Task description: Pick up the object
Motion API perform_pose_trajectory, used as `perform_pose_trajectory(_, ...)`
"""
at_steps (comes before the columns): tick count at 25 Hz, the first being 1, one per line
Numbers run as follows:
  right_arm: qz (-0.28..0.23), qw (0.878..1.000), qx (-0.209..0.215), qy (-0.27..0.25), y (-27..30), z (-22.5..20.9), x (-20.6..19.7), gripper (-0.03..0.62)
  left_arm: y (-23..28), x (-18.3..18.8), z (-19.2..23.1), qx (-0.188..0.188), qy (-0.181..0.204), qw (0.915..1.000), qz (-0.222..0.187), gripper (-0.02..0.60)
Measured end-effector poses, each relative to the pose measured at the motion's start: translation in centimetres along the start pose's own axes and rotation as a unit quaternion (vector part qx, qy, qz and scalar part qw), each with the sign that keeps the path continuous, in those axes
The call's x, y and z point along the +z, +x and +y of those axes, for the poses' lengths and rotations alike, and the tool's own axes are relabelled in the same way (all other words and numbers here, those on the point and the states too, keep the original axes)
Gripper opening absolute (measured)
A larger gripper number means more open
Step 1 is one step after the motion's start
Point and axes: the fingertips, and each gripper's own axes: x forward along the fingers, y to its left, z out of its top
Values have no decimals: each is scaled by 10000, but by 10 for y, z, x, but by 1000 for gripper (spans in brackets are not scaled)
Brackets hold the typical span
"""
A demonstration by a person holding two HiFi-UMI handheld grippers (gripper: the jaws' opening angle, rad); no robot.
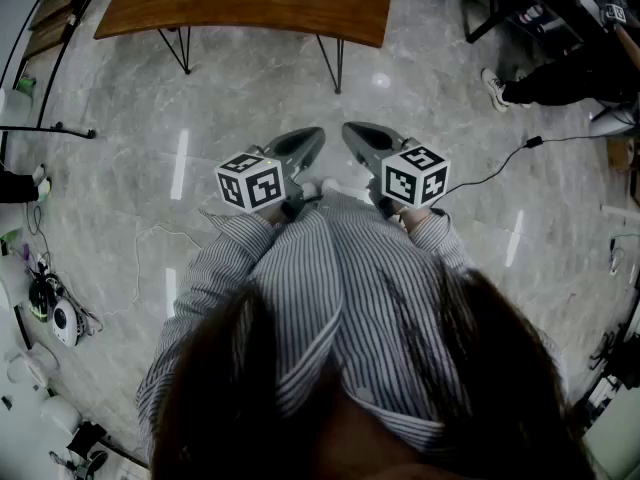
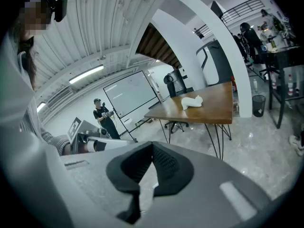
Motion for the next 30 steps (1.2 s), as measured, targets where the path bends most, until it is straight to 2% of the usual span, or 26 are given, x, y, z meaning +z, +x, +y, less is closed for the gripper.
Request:
perform_pose_trajectory(12, 386, 9985, 380, 81, 8, 11, -21, 2, 2, -7, 6, 42, -376, 9993, -21, -2)
perform_pose_trajectory(17, 444, 9981, 430, 27, 11, 10, -17, 2, 4, -2, 2, 111, -137, 9998, -12, -2)
perform_pose_trajectory(21, 433, 9980, 467, 31, 13, 5, -14, 2, 10, 1, 5, 165, -142, 9998, 7, -2)
perform_pose_trajectory(30, 202, 9977, 607, -226, 12, -21, 13, 2, 32, 24, 5, -60, -340, 9982, -482, 0)
